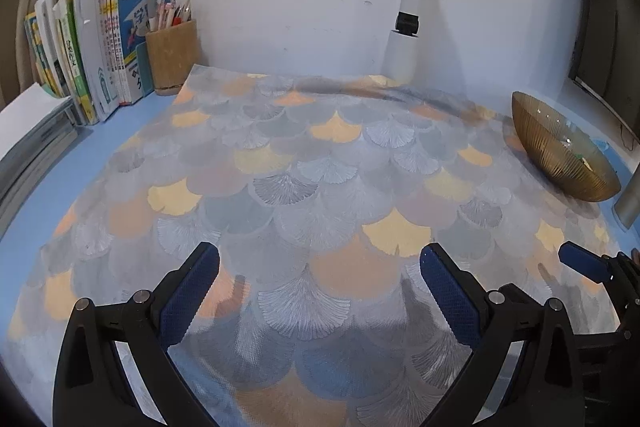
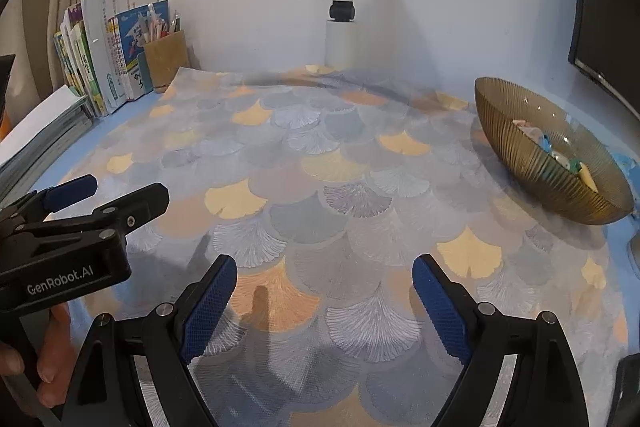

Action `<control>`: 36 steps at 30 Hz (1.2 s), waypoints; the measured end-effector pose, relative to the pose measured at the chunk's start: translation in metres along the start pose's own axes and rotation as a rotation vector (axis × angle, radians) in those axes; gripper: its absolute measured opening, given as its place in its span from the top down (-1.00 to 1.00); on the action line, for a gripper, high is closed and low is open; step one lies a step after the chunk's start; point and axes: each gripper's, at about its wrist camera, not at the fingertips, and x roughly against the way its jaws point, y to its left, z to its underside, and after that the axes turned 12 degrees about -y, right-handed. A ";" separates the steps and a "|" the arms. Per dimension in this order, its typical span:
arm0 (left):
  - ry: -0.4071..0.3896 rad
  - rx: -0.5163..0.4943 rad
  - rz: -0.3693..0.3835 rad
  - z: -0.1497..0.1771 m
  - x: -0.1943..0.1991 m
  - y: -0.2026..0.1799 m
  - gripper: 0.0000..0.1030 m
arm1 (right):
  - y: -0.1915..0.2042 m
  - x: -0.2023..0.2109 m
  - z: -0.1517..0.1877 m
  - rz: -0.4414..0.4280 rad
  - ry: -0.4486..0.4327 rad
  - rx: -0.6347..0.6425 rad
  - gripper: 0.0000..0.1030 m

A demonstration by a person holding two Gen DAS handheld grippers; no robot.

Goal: Organize rigid objects

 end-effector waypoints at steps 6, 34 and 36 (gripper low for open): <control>0.008 0.003 0.012 0.001 0.000 0.000 -0.96 | 0.000 -0.002 0.001 -0.002 0.005 0.003 -0.72; 0.061 -0.001 0.032 0.005 -0.006 -0.005 -0.96 | -0.009 -0.007 0.001 0.009 0.034 -0.017 -0.72; 0.063 0.003 0.026 0.005 -0.006 -0.004 -0.96 | -0.009 -0.008 0.002 0.007 0.036 -0.016 -0.72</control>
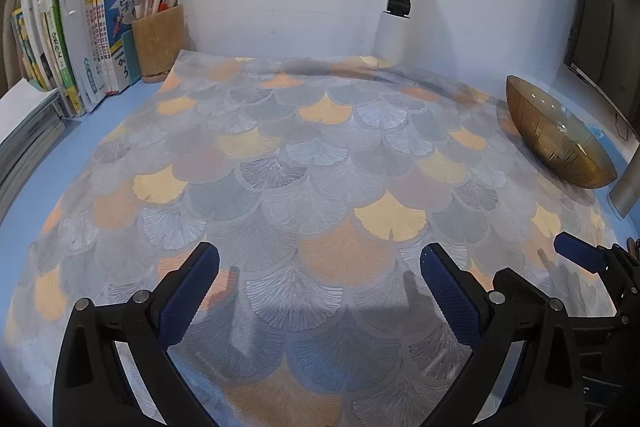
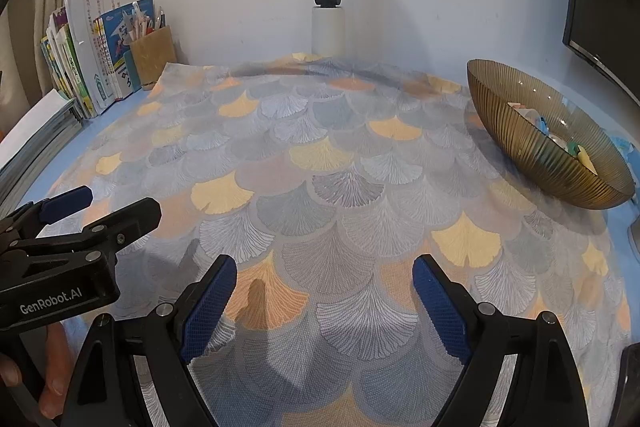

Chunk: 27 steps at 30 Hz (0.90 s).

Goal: Organize rigid objects

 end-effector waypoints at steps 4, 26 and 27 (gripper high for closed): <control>0.002 0.000 -0.003 0.000 0.000 0.001 -0.96 | 0.000 -0.001 0.000 -0.001 0.005 0.003 -0.72; 0.001 -0.014 -0.011 0.000 0.000 0.000 -0.96 | -0.001 -0.002 0.001 0.000 0.009 -0.002 -0.72; 0.001 -0.015 -0.011 0.000 0.000 0.001 -0.96 | -0.001 -0.002 0.001 0.000 0.010 -0.001 -0.72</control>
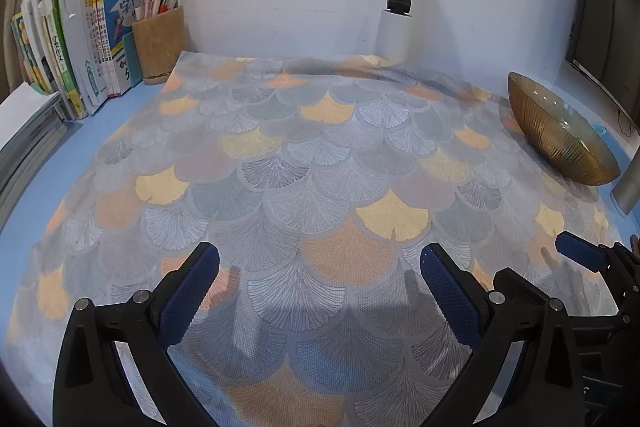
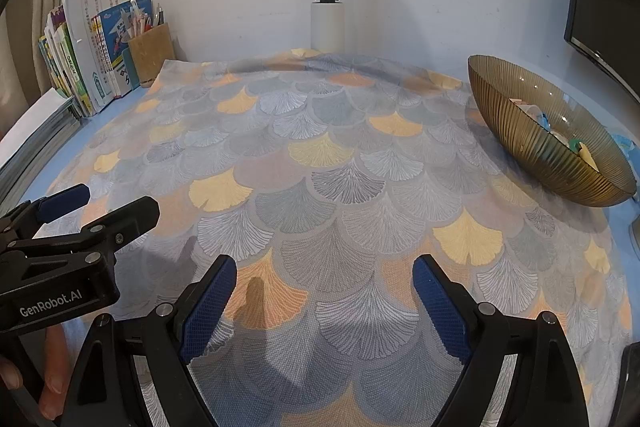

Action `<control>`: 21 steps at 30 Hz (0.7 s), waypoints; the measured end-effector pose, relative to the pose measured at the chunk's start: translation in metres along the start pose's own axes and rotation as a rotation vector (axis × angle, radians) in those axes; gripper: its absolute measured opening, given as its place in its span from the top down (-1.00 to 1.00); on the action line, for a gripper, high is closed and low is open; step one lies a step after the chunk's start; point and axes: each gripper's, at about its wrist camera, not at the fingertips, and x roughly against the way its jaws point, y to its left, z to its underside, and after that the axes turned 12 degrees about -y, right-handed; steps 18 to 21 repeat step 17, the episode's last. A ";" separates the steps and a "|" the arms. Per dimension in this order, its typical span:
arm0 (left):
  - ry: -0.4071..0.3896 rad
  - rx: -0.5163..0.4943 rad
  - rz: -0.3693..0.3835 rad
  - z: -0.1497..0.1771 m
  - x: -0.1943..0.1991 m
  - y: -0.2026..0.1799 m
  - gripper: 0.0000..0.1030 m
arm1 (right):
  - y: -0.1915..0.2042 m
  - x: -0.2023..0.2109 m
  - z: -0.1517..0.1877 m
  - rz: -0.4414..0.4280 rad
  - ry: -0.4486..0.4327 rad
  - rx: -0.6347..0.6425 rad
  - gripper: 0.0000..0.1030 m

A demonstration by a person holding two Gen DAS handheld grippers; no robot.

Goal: Organize rigid objects

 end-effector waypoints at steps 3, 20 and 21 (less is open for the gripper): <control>0.000 0.000 0.000 0.000 0.000 0.000 -0.96 | 0.000 0.000 0.000 0.001 0.000 -0.002 -0.72; -0.005 -0.005 -0.036 -0.001 0.000 0.003 -0.95 | 0.001 -0.001 0.001 0.002 0.002 -0.001 -0.72; -0.005 -0.005 -0.036 -0.001 0.000 0.003 -0.95 | 0.001 -0.001 0.001 0.002 0.002 -0.001 -0.72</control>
